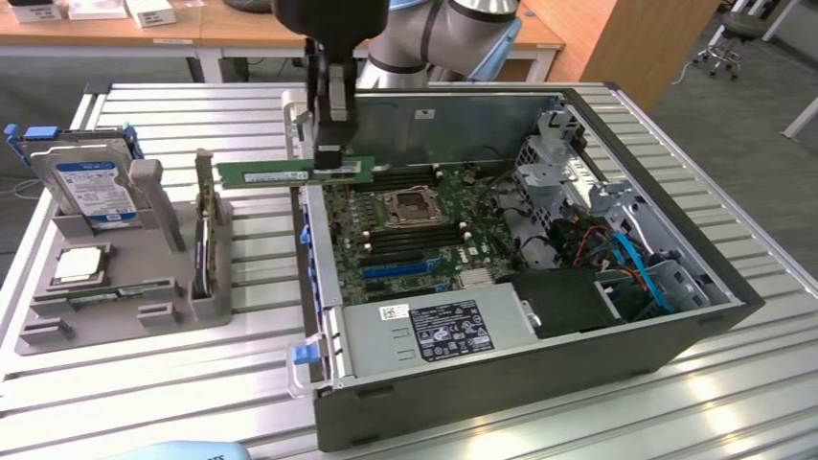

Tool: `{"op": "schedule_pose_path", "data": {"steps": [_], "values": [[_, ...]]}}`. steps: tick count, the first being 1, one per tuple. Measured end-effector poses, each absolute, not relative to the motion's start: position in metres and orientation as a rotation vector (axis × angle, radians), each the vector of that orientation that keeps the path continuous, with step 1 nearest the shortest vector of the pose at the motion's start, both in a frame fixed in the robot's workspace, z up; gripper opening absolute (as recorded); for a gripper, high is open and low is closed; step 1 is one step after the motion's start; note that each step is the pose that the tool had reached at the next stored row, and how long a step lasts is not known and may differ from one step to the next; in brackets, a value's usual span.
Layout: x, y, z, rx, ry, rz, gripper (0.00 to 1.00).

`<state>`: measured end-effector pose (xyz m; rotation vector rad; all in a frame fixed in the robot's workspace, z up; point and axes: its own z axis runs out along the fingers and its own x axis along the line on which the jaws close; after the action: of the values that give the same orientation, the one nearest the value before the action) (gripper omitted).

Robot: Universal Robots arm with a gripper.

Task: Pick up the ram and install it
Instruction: 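Pick up the ram and move it above insertion slot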

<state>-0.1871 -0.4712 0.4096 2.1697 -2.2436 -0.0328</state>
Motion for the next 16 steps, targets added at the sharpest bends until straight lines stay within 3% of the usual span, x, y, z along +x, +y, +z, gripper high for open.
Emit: {"op": "schedule_pose_path", "data": {"steps": [16], "values": [[-0.153, -0.472, 0.41, 2.171, -2.242, -0.033, 0.12]]}}
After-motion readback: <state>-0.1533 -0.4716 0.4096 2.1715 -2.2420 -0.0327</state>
